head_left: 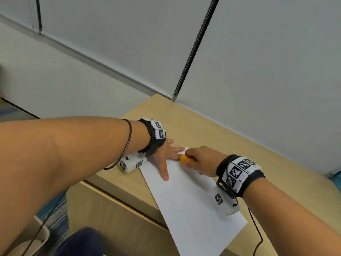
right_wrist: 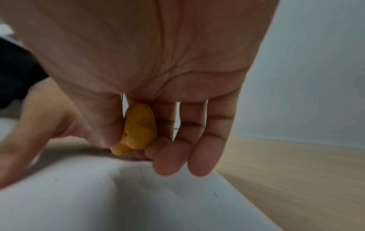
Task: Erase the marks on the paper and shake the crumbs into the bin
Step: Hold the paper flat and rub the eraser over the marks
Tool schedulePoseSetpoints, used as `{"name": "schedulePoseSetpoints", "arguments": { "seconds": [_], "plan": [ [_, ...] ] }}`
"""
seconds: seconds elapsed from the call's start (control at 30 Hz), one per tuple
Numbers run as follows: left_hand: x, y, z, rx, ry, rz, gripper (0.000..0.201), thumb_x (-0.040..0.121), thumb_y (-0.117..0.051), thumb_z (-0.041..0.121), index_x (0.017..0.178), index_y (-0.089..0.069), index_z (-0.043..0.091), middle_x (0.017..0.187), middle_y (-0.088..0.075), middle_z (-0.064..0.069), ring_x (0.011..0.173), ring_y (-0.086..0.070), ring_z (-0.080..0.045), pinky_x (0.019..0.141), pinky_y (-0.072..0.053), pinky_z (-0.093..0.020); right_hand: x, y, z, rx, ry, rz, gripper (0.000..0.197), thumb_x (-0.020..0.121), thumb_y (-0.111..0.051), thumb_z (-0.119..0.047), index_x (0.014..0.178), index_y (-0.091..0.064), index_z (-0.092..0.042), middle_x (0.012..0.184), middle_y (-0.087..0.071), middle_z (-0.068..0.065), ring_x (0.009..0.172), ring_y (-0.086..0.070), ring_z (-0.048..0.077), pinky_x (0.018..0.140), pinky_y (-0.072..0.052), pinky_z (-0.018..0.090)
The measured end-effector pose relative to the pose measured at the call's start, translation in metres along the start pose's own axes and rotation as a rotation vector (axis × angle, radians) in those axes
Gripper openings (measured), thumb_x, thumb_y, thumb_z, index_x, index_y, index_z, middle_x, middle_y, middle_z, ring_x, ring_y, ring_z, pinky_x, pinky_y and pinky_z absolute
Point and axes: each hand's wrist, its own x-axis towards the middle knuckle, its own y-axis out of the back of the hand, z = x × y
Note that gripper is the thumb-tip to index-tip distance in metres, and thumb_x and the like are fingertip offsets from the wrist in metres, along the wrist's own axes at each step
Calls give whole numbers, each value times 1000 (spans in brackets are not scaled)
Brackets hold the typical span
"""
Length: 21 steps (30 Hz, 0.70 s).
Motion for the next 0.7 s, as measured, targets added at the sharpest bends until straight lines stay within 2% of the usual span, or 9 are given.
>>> {"name": "schedulePoseSetpoints", "arguments": {
  "seconds": [0.13, 0.23, 0.33, 0.4, 0.47, 0.6, 0.7],
  "plan": [
    [8, -7, -5, -42, -13, -1, 117, 69, -63, 79, 145, 23, 56, 153, 41, 18, 144, 33, -31, 113, 10, -63, 12, -11, 4, -14, 2, -21, 26, 103, -42, -46, 93, -53, -24, 73, -55, -7, 65, -54, 12, 76, -49, 36],
    [10, -9, -5, -18, -7, 13, 117, 69, -63, 80, 145, 22, 54, 153, 40, 19, 146, 31, -30, 113, 9, -63, 16, -15, 6, -6, 8, 45, 26, 104, -43, -43, 95, -54, -22, 75, -54, -8, 73, -56, 18, 71, -45, 34],
    [9, -9, -3, -15, -8, 35, 118, 72, -64, 77, 145, 25, 52, 156, 37, 15, 146, 29, -32, 114, 10, -61, 8, -16, 7, 28, 45, -46, 33, 101, -46, -46, 99, -61, -16, 77, -64, -3, 79, -62, 22, 80, -52, 38],
    [8, -8, -3, -7, 5, 29, 121, 71, -64, 77, 145, 28, 51, 156, 38, 14, 145, 30, -34, 114, 9, -61, -1, -12, 5, -32, 84, -142, 36, 99, -50, -46, 93, -62, -12, 82, -69, 5, 77, -62, 22, 82, -52, 41],
    [8, -9, -3, -4, 10, 28, 122, 70, -64, 78, 144, 29, 51, 155, 39, 14, 145, 30, -35, 114, 9, -62, -1, -7, 4, -51, 87, -187, 37, 98, -51, -46, 90, -62, -12, 84, -72, 6, 73, -61, 18, 82, -52, 40],
    [11, -9, -4, -13, -2, 24, 119, 69, -63, 80, 145, 25, 53, 154, 40, 15, 145, 31, -34, 113, 10, -62, 17, -5, 8, 17, 24, -44, 30, 100, -49, -45, 91, -63, -20, 73, -72, -3, 71, -70, 15, 82, -56, 37],
    [12, -10, -5, -5, 2, 20, 120, 70, -63, 79, 145, 26, 52, 155, 39, 15, 145, 31, -34, 113, 10, -62, 15, -9, 7, -7, 50, -2, 31, 100, -48, -44, 86, -60, -19, 76, -68, -1, 71, -66, 17, 79, -55, 39]
  ]
}}
